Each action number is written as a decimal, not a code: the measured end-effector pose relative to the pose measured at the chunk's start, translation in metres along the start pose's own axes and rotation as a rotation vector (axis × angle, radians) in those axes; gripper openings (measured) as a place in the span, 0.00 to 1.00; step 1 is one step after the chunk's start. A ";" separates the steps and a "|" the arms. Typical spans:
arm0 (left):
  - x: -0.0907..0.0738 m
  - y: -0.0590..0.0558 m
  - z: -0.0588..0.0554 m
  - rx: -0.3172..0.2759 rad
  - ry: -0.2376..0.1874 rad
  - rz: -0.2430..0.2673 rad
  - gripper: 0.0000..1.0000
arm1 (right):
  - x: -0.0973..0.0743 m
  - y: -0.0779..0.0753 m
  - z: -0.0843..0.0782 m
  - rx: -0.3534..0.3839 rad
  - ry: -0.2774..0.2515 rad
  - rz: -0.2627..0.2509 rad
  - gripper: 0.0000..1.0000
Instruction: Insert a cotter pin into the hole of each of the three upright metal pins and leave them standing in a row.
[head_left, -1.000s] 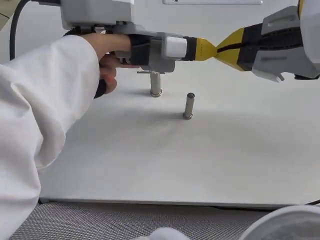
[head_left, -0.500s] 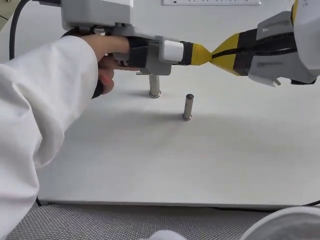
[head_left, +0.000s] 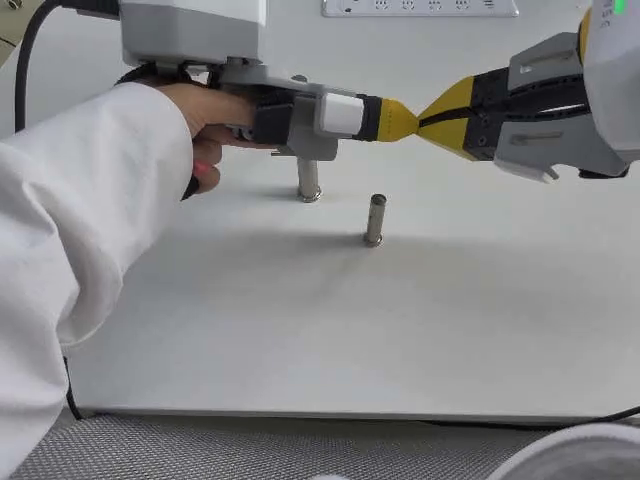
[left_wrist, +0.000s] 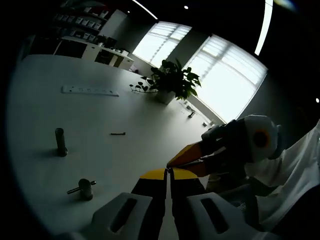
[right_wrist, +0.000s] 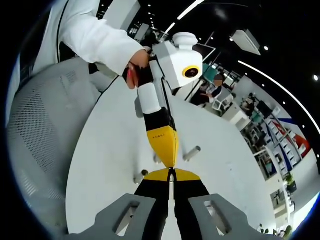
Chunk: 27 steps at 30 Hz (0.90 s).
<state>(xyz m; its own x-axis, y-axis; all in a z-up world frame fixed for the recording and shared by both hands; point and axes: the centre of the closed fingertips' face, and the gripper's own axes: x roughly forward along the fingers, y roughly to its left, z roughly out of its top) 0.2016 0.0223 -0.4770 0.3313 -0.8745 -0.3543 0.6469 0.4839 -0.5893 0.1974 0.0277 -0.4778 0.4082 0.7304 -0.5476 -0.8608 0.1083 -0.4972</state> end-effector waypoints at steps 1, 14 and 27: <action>0.000 0.000 0.000 -0.007 0.000 -0.001 0.00 | 0.000 0.000 0.000 -0.003 -0.002 0.000 0.00; -0.006 0.002 -0.003 0.019 0.001 0.007 0.00 | 0.000 0.001 -0.004 0.008 0.002 -0.010 0.02; -0.015 -0.001 -0.010 0.209 0.031 -0.012 0.00 | -0.005 0.014 -0.015 0.474 -0.120 0.142 0.11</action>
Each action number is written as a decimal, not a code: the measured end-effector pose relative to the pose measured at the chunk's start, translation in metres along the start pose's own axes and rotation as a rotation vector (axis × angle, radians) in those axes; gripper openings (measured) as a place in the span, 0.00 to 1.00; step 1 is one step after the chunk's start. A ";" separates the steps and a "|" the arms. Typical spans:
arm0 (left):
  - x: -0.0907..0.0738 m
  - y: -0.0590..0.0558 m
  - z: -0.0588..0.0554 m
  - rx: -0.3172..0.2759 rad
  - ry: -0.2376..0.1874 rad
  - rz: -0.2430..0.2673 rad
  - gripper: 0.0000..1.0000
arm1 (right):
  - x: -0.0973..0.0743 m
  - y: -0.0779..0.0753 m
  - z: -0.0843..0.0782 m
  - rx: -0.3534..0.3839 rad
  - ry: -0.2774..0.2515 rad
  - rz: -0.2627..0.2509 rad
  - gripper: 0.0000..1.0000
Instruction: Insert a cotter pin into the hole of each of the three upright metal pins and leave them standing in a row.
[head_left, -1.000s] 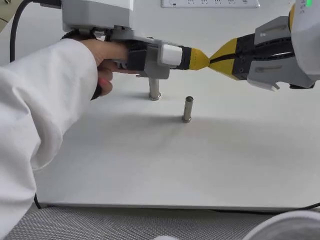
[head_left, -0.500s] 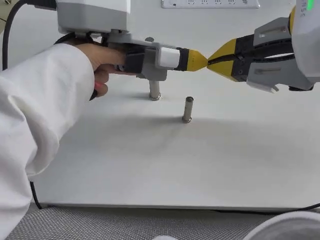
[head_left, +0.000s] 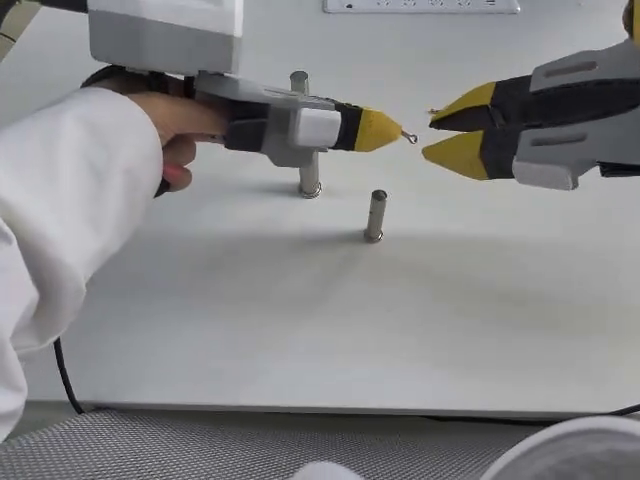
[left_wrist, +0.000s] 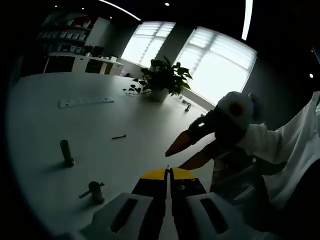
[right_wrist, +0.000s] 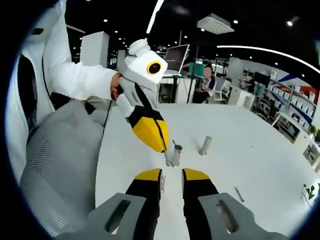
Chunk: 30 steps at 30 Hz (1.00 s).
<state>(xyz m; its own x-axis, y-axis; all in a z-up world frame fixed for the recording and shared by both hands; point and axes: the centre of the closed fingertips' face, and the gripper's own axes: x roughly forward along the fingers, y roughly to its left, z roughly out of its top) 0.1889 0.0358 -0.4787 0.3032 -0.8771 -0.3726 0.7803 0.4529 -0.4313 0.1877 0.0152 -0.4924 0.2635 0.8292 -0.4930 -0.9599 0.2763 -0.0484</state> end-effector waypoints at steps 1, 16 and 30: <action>0.000 -0.001 0.000 0.017 0.002 -0.004 0.00 | 0.000 0.002 0.000 0.016 -0.007 0.004 0.10; -0.003 -0.022 0.001 0.253 -0.010 -0.103 0.00 | 0.004 0.022 0.006 0.125 -0.062 0.124 0.05; -0.005 -0.033 -0.015 0.361 0.058 -0.163 0.00 | 0.002 0.041 0.004 0.066 -0.026 0.197 0.00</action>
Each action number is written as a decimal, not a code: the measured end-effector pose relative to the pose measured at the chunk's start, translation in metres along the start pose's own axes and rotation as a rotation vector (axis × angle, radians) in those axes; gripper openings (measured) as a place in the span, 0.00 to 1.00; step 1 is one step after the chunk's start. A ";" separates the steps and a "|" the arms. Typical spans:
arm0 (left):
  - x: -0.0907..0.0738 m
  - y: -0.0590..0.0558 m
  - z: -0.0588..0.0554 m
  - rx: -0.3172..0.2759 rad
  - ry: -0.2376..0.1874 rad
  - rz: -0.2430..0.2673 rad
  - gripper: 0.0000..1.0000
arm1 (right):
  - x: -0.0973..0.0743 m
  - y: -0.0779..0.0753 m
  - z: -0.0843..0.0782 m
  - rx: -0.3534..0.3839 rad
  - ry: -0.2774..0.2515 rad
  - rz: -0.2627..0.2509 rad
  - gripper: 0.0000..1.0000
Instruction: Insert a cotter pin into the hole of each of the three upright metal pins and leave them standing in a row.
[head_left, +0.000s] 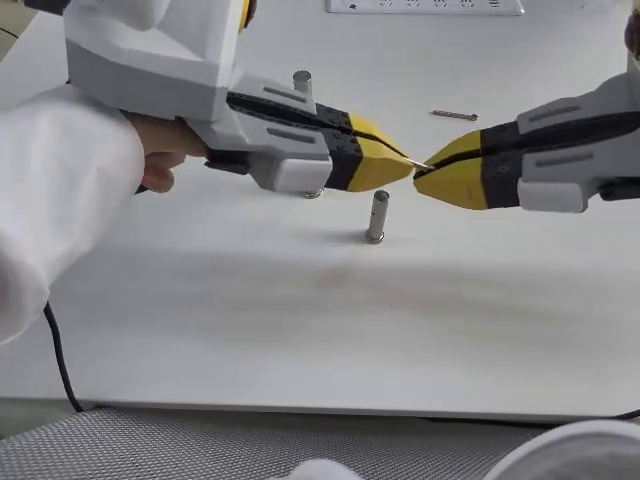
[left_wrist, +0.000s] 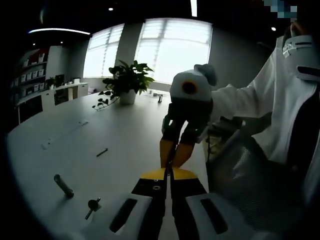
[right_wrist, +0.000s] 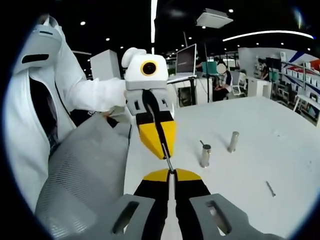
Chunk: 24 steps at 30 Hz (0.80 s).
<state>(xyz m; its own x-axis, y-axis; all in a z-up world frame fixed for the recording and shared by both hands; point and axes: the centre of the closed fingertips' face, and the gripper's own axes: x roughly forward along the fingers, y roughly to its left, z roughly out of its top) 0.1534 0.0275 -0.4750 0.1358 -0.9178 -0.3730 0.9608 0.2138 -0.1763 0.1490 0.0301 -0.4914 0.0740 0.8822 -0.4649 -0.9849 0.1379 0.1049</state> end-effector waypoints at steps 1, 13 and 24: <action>0.000 -0.001 -0.002 0.007 0.006 -0.007 0.00 | 0.000 0.001 -0.001 -0.004 0.005 0.006 0.00; 0.008 -0.010 -0.023 0.163 0.115 -0.062 0.00 | 0.004 0.013 -0.018 -0.076 0.125 0.072 0.00; 0.012 -0.009 -0.027 0.160 0.112 -0.047 0.01 | 0.004 0.015 -0.022 -0.065 0.163 0.066 0.00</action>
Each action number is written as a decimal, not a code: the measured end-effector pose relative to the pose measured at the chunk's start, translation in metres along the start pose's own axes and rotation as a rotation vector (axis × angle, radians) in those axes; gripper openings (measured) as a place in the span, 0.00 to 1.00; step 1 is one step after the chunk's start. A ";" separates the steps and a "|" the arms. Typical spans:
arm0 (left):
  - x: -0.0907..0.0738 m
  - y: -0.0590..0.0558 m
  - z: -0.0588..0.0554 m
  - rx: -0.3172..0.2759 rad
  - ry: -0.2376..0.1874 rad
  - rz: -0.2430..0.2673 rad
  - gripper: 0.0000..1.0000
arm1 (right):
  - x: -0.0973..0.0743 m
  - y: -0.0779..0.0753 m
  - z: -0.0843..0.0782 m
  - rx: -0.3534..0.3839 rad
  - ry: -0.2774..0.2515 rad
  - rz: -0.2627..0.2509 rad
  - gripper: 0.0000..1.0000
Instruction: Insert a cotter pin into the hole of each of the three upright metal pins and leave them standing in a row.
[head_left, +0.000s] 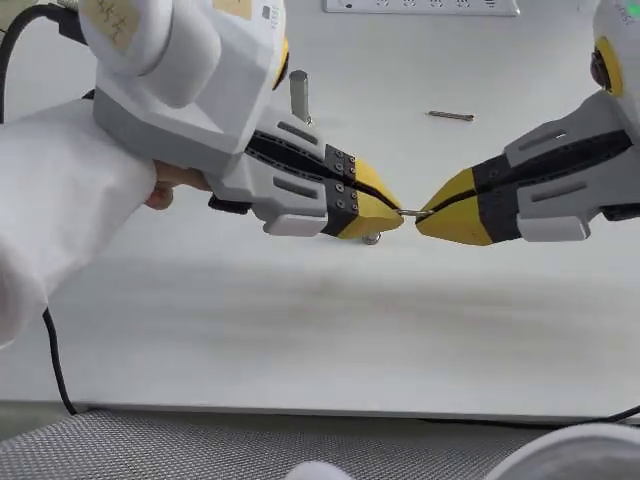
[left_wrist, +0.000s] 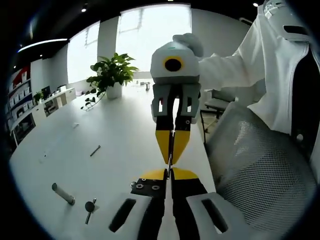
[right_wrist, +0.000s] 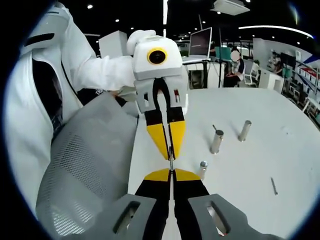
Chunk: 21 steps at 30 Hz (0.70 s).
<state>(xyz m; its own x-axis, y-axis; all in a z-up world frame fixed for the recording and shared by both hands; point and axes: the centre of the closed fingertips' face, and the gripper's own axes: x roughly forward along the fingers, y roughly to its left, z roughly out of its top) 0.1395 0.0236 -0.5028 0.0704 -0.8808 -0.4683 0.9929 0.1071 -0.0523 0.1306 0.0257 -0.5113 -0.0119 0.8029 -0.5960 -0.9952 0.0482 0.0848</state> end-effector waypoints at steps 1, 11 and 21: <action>0.000 0.003 0.001 0.003 -0.016 0.013 0.01 | -0.001 0.000 0.000 -0.001 -0.001 -0.004 0.00; -0.004 0.033 -0.014 -0.031 -0.008 0.167 0.26 | -0.003 -0.021 -0.016 -0.007 0.045 -0.097 0.00; 0.015 0.046 -0.028 -0.059 0.024 0.184 0.21 | 0.007 -0.037 -0.037 -0.002 0.095 -0.127 0.00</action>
<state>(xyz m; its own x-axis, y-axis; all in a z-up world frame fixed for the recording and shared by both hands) 0.1840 0.0284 -0.5366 0.2471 -0.8327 -0.4954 0.9561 0.2926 -0.0149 0.1639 0.0078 -0.5486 0.1047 0.7304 -0.6749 -0.9895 0.1445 0.0029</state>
